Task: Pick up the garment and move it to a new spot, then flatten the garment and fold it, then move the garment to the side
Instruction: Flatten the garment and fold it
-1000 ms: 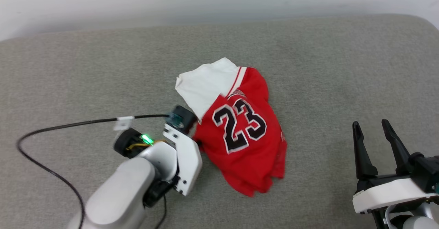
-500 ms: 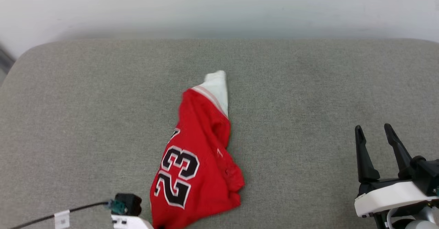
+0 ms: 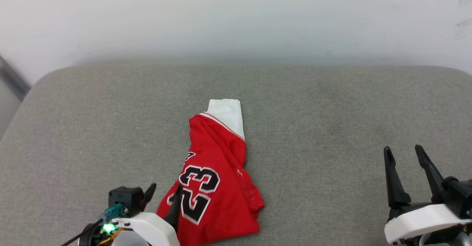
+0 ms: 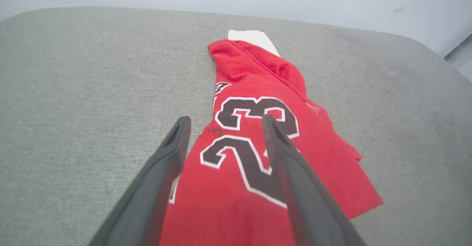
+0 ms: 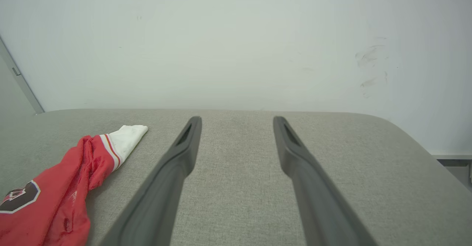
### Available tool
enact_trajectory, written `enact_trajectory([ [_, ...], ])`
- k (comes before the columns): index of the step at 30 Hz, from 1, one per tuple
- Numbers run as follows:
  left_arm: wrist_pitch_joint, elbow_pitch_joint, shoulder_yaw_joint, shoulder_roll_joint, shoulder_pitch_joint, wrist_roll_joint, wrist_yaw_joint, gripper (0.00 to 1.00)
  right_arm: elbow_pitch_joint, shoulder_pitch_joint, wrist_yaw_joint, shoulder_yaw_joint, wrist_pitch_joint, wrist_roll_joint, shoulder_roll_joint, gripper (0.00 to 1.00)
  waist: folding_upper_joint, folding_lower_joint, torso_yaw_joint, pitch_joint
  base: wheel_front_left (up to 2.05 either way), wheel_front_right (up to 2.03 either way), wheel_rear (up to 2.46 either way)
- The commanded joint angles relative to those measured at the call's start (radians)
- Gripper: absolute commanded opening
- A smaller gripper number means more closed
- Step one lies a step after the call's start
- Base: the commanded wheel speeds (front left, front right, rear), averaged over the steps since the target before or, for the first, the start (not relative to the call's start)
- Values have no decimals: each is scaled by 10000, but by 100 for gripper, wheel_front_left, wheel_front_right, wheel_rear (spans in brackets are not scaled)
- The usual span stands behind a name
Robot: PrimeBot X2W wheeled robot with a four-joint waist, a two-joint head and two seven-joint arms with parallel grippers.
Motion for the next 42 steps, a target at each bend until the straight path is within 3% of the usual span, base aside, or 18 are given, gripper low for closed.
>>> enact_trajectory([
  [1, -305, -89, 98, 20, -175, 160, 79, 100, -63, 191, -3, -18, 52, -55, 16, 100, -1, 1, 35, -153, 0, 0, 0],
  [15, -2252, -732, 829, 402, -763, 1138, 532, 100, -355, 335, -3, 54, 294, -88, 16, 100, -1, 1, -45, -327, 0, 0, 0],
  [23, -2587, -824, 762, 501, -734, 1285, 459, 100, -88, 390, -3, 421, 828, 350, 16, 100, -1, 1, 7, -272, 0, 0, 0],
  [28, -2682, -890, 709, 467, -836, 1306, 442, 100, 712, -271, -3, 1220, 2718, 819, 19, 100, -1, 1, 173, -23, 0, 0, 0],
  [34, -2804, -991, 536, 304, -1161, 1395, 345, 100, 1939, -1744, -3, 3016, 5279, 1484, -73, 100, -1, 1, 545, 604, 0, 0, 0],
  [42, -2928, -712, 256, 25, -1740, 1393, 48, 100, 3697, -3585, -3, 5320, 6741, 2541, -391, 100, -1, 1, 1074, 1426, 0, 0, 0],
])
